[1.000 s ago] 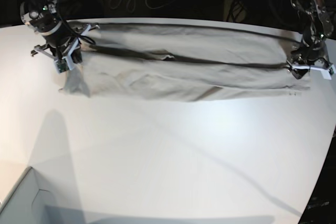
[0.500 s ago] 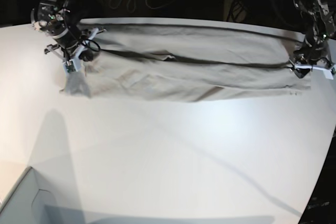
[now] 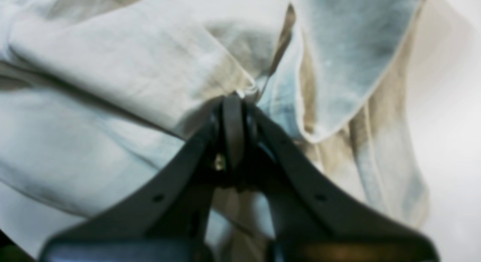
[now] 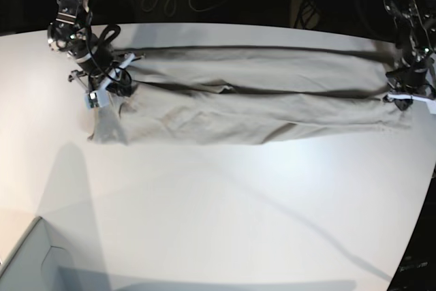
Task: Layout the t-shirt on the table in an organized manner, then fold the t-shirt properly
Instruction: 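Carry the left gripper's strip end over toward the right gripper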
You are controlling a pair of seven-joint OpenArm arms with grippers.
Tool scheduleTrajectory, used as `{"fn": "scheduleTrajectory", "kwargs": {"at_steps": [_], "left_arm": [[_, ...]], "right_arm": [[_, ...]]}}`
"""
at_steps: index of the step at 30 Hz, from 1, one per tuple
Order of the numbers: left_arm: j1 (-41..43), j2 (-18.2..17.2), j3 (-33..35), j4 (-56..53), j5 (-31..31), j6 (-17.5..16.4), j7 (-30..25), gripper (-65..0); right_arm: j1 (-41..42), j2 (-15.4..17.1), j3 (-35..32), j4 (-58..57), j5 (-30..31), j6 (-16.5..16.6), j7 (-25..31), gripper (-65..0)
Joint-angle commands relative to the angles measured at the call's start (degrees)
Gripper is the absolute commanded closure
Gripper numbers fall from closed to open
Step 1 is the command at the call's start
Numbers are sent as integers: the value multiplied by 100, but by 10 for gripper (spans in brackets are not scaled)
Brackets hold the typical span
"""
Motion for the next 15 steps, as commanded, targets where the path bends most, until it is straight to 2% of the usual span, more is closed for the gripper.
{"fn": "scheduleTrajectory", "kwargs": {"at_steps": [1,8,11,15], "left_arm": [[41,-103,-26,445,-23,-15,-157,0],[366,433,194,2397,30,-15,-157,0],[507,504,889,2810,30,-15,-148,0],[472,539,2163,2678,92,38,-192,0]], "right_arm": [[29,58,5,-162,-323,47,-420,0],[556,375,13,-1129,-323,47,-420,0],[600,392,13,-1129,-323,47,-420,0],[574,366,5,-892,-323,47,-420,0]]}}
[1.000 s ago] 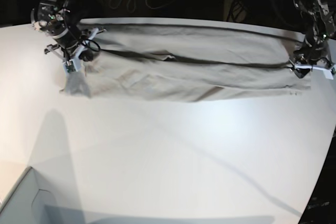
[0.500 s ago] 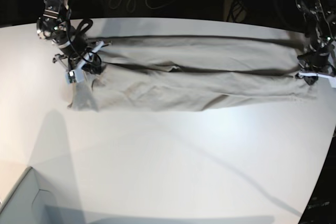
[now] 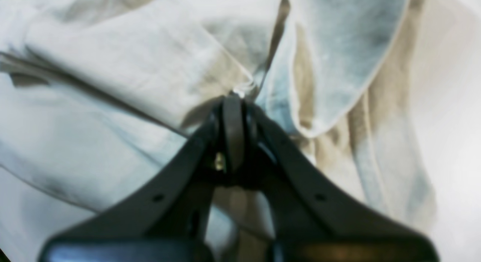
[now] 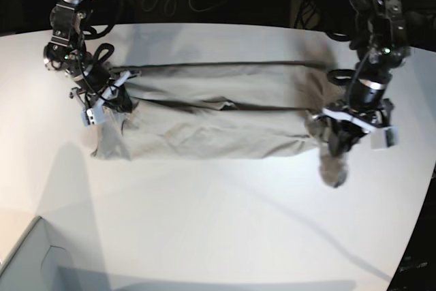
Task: Layout the t-shirt on the table in an organized manner, then fold the t-shirt properly
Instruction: 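Carry the left gripper's strip end over toward the right gripper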
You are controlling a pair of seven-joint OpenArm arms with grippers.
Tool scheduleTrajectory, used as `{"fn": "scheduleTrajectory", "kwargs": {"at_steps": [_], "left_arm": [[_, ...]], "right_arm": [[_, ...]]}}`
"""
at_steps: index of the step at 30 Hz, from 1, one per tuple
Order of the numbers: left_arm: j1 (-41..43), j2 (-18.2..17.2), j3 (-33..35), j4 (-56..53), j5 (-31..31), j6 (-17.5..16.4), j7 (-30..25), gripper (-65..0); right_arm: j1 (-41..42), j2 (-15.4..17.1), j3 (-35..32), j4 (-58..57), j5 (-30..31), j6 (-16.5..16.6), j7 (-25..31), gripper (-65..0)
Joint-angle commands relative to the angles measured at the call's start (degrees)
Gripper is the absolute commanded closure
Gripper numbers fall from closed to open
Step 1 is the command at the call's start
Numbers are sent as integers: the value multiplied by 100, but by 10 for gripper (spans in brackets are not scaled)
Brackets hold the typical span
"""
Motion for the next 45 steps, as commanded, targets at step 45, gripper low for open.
{"fn": "scheduleTrajectory", "kwargs": {"at_steps": [45], "left_arm": [[-987,1155,3116,-1310,2382,-17,-151,-109]], "right_arm": [[-255,20,0,734,-467,-139,-589,0]]}}
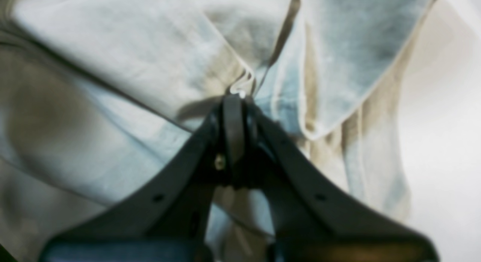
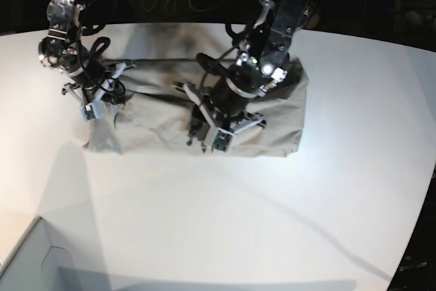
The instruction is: Layout the t-shirt on the table in an organized manner, then fold the t-shirt properly
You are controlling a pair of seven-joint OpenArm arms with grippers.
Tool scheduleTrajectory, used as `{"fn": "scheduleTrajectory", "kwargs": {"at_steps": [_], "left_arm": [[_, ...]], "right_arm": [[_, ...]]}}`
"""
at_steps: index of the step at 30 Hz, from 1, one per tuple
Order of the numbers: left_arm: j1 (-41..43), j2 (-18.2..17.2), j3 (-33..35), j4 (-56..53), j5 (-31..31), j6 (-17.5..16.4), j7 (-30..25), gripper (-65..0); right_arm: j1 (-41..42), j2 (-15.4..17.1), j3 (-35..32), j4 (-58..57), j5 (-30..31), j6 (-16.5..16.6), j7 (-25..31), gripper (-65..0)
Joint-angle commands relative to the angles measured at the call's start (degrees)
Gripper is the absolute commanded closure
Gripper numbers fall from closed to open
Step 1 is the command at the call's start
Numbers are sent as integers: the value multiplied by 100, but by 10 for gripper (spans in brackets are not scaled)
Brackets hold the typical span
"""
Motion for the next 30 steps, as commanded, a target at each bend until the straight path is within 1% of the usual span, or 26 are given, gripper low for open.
{"fn": "scheduleTrajectory", "kwargs": {"at_steps": [1,6,7,8,9,11,14,16,19,20,21,24,27,30], "left_arm": [[-23,45,39,212,-5,-1,-142,-130],[-5,45,57,370,13,34,-98,-272],[13,45,57,414,13,34,-98,-284],[92,27,48,555,22,34,-98,-282],[162,-69,30,722,31,34,-98,-272],[285,-412,-110,994,-13,34,-98,-238],[461,-685,-462,1117,-22,34,-107,-178],[549,-790,-805,1100,-22,-10,-125,-156],[575,-843,-1271,792,-22,-19,-133,-157],[566,-826,-1429,634,-22,-19,-133,-157],[531,-817,-1561,528,-22,-19,-133,-157],[320,-799,-1877,194,-22,-19,-133,-163],[180,-790,-2141,-78,-31,-19,-133,-223],[127,-790,-2370,-298,-31,-19,-125,-274]], "right_arm": [[11,47,5,19,-148,-132,-158,0],[11,47,5,19,-148,-132,-158,0],[11,47,5,28,-148,-132,-158,0],[20,47,5,19,-148,-132,-158,0],[20,47,5,37,-148,-132,-158,0],[20,47,5,46,-148,-132,-158,0],[38,55,5,54,-148,-132,-167,0],[29,64,5,81,-148,-132,-167,0],[29,73,13,230,-148,-132,-176,0],[20,64,22,309,-148,-132,-176,-10],[11,55,22,415,-148,-132,-193,-35],[-85,55,5,749,-148,-132,-501,-140],[-112,38,22,1188,-148,-132,-606,-236],[-173,-15,40,1593,-148,-132,-756,-312]]}}
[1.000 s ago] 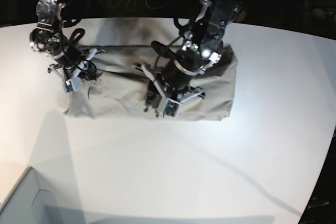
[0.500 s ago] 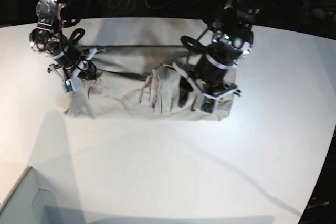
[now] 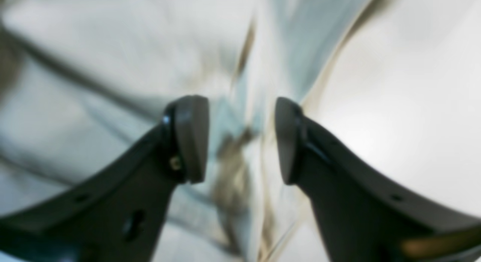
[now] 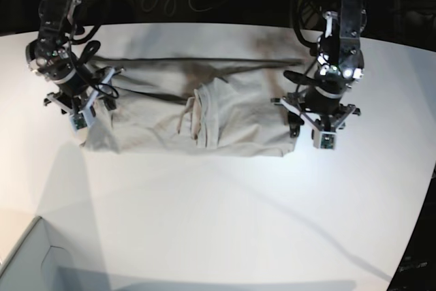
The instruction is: Layout the t-shirt on the table in an organized manner, then fold the t-shirt properly
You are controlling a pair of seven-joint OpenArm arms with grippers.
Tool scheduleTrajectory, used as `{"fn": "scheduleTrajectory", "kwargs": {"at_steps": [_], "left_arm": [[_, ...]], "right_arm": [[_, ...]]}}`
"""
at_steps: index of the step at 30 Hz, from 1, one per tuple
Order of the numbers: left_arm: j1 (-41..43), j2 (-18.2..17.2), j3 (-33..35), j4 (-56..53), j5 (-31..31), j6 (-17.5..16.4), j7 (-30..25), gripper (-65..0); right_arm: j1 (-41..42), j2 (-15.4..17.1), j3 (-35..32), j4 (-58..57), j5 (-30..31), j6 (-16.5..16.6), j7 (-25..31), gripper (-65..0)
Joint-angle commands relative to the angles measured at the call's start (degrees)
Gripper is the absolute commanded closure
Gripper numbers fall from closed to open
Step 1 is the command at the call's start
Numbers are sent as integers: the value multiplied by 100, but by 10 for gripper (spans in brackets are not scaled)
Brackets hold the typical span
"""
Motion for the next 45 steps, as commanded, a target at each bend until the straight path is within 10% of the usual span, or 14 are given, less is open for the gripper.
{"fn": "scheduleTrajectory", "kwargs": {"at_steps": [1,8,23,27,31,45], "left_arm": [[-48,-6,-33,27,-11,3,-105,-280],[-127,-6,-51,-272,-11,3,-105,-283],[-118,-6,-42,-192,-11,3,-114,-282],[-110,-6,-42,-192,-11,3,-114,-282],[-110,-6,-51,-175,-11,3,-114,-282],[22,-23,-965,379,-11,3,-79,-284]], "right_arm": [[85,42,24,113,27,-66,-61,-334],[779,51,605,-423,27,-66,-914,-369],[938,-187,798,-1117,35,-66,-958,-364],[955,-195,798,-1240,35,-66,-958,-254],[1219,-160,789,-1900,35,-66,-949,-10],[1131,-292,807,-317,44,-66,-993,0]]}}
